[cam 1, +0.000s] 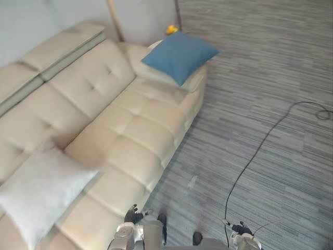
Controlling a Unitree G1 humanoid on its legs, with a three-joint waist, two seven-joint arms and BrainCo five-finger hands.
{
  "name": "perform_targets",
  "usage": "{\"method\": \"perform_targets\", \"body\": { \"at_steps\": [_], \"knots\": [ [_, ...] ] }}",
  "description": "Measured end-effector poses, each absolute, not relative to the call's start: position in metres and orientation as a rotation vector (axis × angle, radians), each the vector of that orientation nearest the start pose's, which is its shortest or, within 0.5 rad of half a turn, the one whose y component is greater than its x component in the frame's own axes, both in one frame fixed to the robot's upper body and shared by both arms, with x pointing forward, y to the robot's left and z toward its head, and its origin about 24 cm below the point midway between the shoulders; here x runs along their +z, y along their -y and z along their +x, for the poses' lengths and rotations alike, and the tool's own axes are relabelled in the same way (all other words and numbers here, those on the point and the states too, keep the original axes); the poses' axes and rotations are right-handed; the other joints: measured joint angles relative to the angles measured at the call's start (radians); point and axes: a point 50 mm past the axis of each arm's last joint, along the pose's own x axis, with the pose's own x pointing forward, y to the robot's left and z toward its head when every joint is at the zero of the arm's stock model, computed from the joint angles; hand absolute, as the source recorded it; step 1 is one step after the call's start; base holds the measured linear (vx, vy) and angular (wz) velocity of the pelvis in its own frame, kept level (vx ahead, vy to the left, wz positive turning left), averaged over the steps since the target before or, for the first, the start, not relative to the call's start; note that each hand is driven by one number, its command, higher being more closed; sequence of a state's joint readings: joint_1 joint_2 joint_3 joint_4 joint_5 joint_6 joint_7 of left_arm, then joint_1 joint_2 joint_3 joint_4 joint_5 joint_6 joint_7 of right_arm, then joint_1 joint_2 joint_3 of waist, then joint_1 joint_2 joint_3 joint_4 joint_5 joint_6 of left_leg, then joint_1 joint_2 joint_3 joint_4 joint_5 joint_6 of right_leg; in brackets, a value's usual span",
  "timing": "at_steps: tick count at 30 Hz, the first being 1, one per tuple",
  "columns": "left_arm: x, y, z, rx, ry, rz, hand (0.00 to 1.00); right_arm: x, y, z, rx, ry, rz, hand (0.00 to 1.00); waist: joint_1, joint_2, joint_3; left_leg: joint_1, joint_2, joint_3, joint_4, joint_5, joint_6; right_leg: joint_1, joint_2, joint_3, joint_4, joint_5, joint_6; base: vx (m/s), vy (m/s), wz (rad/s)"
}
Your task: Pick up cushions and gather them together orderly.
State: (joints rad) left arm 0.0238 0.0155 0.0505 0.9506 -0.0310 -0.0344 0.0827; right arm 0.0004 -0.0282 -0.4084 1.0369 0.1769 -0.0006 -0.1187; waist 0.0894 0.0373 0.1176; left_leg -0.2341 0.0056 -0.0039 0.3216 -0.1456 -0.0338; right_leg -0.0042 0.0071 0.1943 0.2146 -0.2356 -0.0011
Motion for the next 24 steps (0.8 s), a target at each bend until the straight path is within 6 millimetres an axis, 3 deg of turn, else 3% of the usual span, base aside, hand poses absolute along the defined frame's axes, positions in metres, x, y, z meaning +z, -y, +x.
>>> {"method": "perform_targets", "body": {
  "at_steps": [2, 4, 5, 7, 10, 11, 13, 14, 15, 16, 18, 19, 20, 21, 22, 24],
  "knots": [
    [-0.145, -0.170, 0.142, 0.155, -0.934, 0.008, 0.00, -0.154, 0.211, 0.116, -0.578, -1.007, 0.295, 0.00, 0.023, -0.021, 0.001, 0.052, -0.001, 0.085, 0.006, -0.036, 0.030, -0.030, -0.022, 0.013, 0.104, -0.034, 0.058, 0.39, 0.199, -1.20],
    [-0.146, -0.170, 0.140, 0.150, -0.941, 0.012, 0.00, -0.155, 0.208, 0.115, -0.565, -1.012, 0.293, 0.00, 0.022, -0.022, 0.002, 0.117, -0.008, 0.139, -0.003, -0.055, 0.048, -0.080, -0.038, -0.023, 0.271, -0.052, 0.140, 0.30, 0.146, -0.85],
    [-0.146, -0.168, 0.140, 0.138, -0.943, 0.018, 0.00, -0.155, 0.204, 0.117, -0.542, -1.012, 0.291, 0.00, 0.020, -0.020, 0.003, 0.154, -0.011, 0.156, -0.006, -0.060, 0.057, -0.145, -0.059, -0.079, 0.415, -0.037, 0.205, 0.28, 0.098, -0.57],
    [-0.147, -0.167, 0.139, 0.126, -0.954, 0.028, 0.00, -0.154, 0.203, 0.120, -0.526, -1.005, 0.286, 0.00, 0.019, -0.017, 0.006, 0.220, -0.005, 0.192, -0.042, -0.066, 0.066, -0.193, -0.097, -0.179, 0.511, -0.062, 0.153, 0.26, 0.073, -0.55],
    [-0.147, -0.167, 0.142, 0.118, -0.957, 0.039, 0.00, -0.151, 0.198, 0.134, -0.476, -0.985, 0.274, 0.00, 0.017, 0.010, 0.015, 0.287, 0.039, 0.205, -0.142, -0.066, 0.065, -0.264, -0.088, -0.307, 0.366, -0.070, 0.091, 0.27, -0.018, -0.45],
    [-0.146, -0.168, 0.146, 0.110, -0.951, 0.052, 0.00, -0.150, 0.197, 0.138, -0.468, -0.977, 0.272, 0.00, 0.013, 0.005, 0.020, 0.289, 0.048, 0.203, -0.159, -0.066, 0.065, -0.293, -0.078, -0.315, 0.277, -0.040, 0.073, 0.25, -0.130, -0.13],
    [-0.148, -0.172, 0.144, 0.095, -0.970, 0.082, 0.00, -0.149, 0.202, 0.138, -0.478, -0.971, 0.264, 0.00, -0.011, -0.006, 0.033, 0.307, 0.049, 0.184, -0.179, -0.067, 0.063, -0.316, -0.074, -0.307, 0.091, 0.086, 0.061, 0.27, -0.155, 0.15],
    [-0.150, -0.172, 0.139, 0.093, -0.991, 0.087, 0.00, -0.149, 0.206, 0.137, -0.486, -0.973, 0.252, 0.00, -0.029, -0.012, 0.036, 0.323, 0.044, 0.169, -0.178, -0.075, 0.046, -0.308, -0.076, -0.280, 0.017, 0.161, 0.063, 0.35, -0.233, 0.49],
    [-0.153, -0.169, 0.132, 0.092, -1.015, 0.081, 0.00, -0.151, 0.213, 0.127, -0.506, -0.994, 0.239, 0.00, -0.045, 0.004, 0.036, 0.350, 0.059, 0.123, -0.170, -0.096, 0.011, -0.296, -0.068, -0.291, 0.050, 0.211, 0.018, 0.36, -0.249, 0.44],
    [-0.154, -0.167, 0.130, 0.087, -1.021, 0.080, 0.00, -0.152, 0.215, 0.124, -0.515, -1.000, 0.241, 0.00, -0.045, 0.015, 0.029, 0.347, 0.070, 0.110, -0.151, -0.098, 0.009, -0.292, -0.062, -0.301, 0.059, 0.190, 0.019, 0.43, -0.310, 0.37],
    [-0.152, -0.167, 0.133, 0.095, -1.009, 0.068, 0.00, -0.154, 0.217, 0.115, -0.544, -1.021, 0.256, 0.00, -0.039, 0.017, 0.026, 0.263, 0.094, 0.083, 0.037, -0.074, -0.028, -0.265, -0.058, -0.324, 0.059, 0.155, -0.002, 0.30, -0.241, 0.21],
    [-0.151, -0.166, 0.136, 0.112, -0.995, 0.048, 0.00, -0.154, 0.216, 0.115, -0.537, -1.018, 0.250, 0.00, -0.042, 0.018, 0.027, 0.174, 0.112, 0.071, 0.233, -0.033, -0.061, -0.236, -0.055, -0.342, 0.057, 0.129, -0.017, 0.34, -0.263, 0.37],
    [-0.149, -0.164, 0.141, 0.119, -0.976, 0.031, 0.00, -0.154, 0.215, 0.113, -0.532, -1.019, 0.239, 0.00, -0.041, 0.013, 0.031, 0.091, 0.136, 0.075, 0.417, 0.045, -0.064, -0.193, -0.048, -0.348, 0.051, 0.111, -0.039, 0.43, -0.272, 0.38],
    [-0.146, -0.164, 0.145, 0.116, -0.949, 0.032, 0.00, -0.155, 0.214, 0.110, -0.530, -1.031, 0.230, 0.00, -0.028, 0.002, 0.038, 0.033, 0.155, 0.094, 0.554, 0.025, -0.051, -0.122, -0.039, -0.350, 0.034, 0.077, -0.067, 0.44, -0.209, 0.15],
    [-0.144, -0.164, 0.148, 0.115, -0.935, 0.032, 0.00, -0.155, 0.213, 0.112, -0.529, -1.027, 0.232, 0.00, -0.021, -0.002, 0.039, 0.008, 0.157, 0.109, 0.586, -0.002, -0.044, -0.076, -0.040, -0.349, 0.018, 0.065, -0.071, 0.36, -0.135, -0.05],
    [-0.143, -0.162, 0.150, 0.106, -0.922, 0.033, 0.00, -0.154, 0.212, 0.116, -0.534, -1.017, 0.239, 0.00, -0.018, -0.003, 0.039, -0.032, 0.156, 0.163, 0.531, -0.043, -0.024, -0.010, -0.044, -0.348, -0.019, 0.061, -0.065, 0.29, -0.068, -0.17]
  ]
}}
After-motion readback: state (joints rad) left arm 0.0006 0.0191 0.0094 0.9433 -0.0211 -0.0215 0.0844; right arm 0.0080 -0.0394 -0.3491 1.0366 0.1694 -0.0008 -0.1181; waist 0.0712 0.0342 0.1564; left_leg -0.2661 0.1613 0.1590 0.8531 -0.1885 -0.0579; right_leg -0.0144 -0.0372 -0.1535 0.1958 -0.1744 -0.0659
